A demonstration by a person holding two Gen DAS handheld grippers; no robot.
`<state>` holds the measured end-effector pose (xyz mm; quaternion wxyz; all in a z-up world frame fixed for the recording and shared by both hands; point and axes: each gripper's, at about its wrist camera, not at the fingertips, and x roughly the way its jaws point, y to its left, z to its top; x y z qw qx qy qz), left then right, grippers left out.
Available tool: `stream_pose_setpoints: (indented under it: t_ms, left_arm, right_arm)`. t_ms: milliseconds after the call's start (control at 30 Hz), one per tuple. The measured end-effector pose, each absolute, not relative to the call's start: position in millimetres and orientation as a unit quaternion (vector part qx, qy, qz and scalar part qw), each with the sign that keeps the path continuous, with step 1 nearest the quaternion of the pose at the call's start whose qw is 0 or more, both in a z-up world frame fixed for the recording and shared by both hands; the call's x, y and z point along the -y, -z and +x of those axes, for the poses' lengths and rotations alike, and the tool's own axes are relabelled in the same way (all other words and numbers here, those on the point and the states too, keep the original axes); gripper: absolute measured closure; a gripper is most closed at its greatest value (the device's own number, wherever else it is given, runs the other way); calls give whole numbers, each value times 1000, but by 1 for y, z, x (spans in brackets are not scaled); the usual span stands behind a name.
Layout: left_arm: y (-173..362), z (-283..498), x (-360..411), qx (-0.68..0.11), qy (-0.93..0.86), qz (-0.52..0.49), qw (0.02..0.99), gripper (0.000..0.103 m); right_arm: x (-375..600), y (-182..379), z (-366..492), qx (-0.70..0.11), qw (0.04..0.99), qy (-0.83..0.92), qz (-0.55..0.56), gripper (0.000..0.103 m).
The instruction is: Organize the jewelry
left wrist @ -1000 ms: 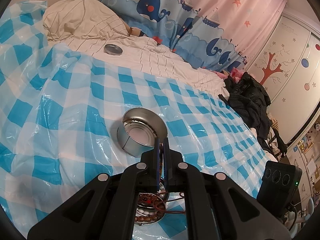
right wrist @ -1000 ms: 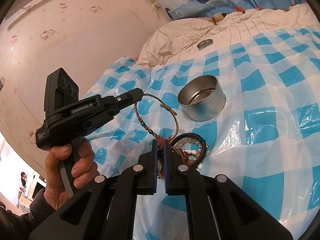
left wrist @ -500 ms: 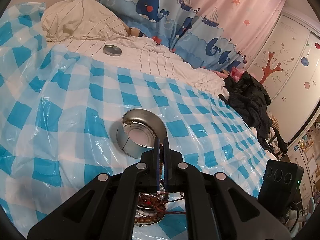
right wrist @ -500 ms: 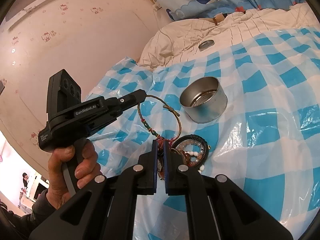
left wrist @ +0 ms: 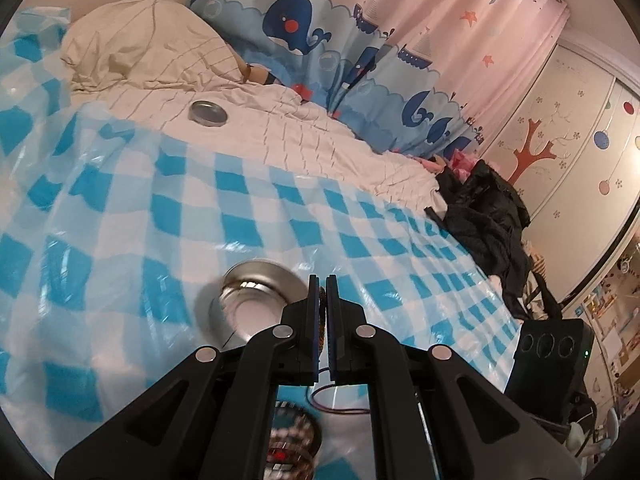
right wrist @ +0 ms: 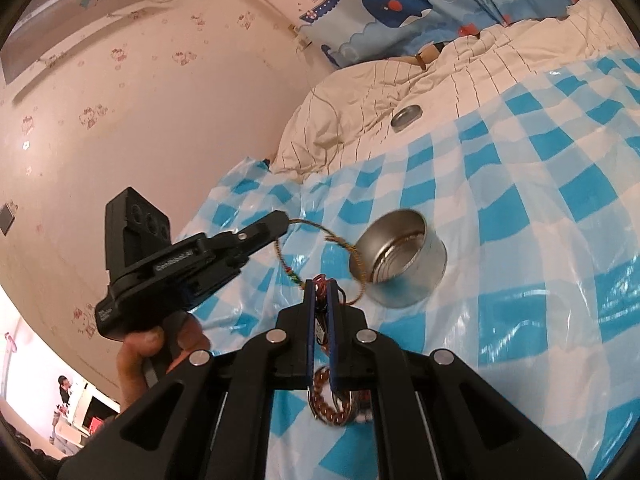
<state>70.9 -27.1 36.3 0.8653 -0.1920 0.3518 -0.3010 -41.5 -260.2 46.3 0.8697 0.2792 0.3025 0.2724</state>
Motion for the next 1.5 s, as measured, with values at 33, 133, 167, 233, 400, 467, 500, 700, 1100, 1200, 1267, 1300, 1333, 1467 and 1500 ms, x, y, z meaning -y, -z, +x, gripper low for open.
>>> stream_pose_setpoints:
  t_ms: [33, 133, 167, 233, 400, 467, 500, 700, 1100, 1200, 1267, 1300, 1333, 1467, 1500]
  left_arm:
    - [-36, 73, 30, -350, 302, -194, 865, 100]
    - [-27, 93, 37, -353, 283, -199, 869, 100]
    - [-23, 98, 39, -356, 274, -202, 870, 99]
    - [-10, 114, 41, -377, 245, -197, 871, 92]
    - [-1, 123, 23, -397, 204, -202, 872, 70]
    - [-6, 114, 18, -390, 194, -183, 881, 60]
    - [-6, 111, 17, -390, 190, -177, 883, 58]
    - [-3, 72, -1, -406, 144, -132, 893, 53]
    - [-27, 17, -32, -379, 137, -150, 903, 30]
    - [-28, 15, -29, -381, 140, -154, 901, 30]
    - [-28, 14, -25, -381, 139, -149, 902, 29]
    - [-28, 14, -24, -380, 140, -148, 902, 28]
    - [-28, 15, -23, -381, 140, -147, 902, 28]
    - [-27, 19, -21, -383, 137, -146, 902, 27]
    - [-27, 21, -21, -384, 137, -145, 902, 26]
  right_arm:
    - [262, -48, -37, -299, 870, -272, 282, 97]
    - [265, -50, -24, -290, 871, -268, 292, 97]
    - [266, -49, -17, -288, 871, -265, 296, 97]
    - [267, -47, -2, -289, 870, -260, 302, 97]
    - [259, -39, 34, -301, 865, -256, 311, 96]
    - [250, -31, 50, -325, 861, -250, 300, 96]
    - [246, -28, 55, -336, 865, -236, 289, 93]
    - [241, -27, 42, -350, 895, -154, 230, 66]
    - [227, -37, -48, -348, 902, -160, 197, 48]
    - [218, -32, -61, -352, 903, -154, 191, 47]
    - [209, -28, -64, -357, 902, -158, 185, 46]
    - [205, -26, -65, -359, 901, -159, 182, 46]
    - [200, -24, -65, -361, 902, -160, 176, 46]
    - [193, -19, -60, -367, 898, -167, 174, 44]
    - [193, -17, -59, -369, 898, -168, 174, 43]
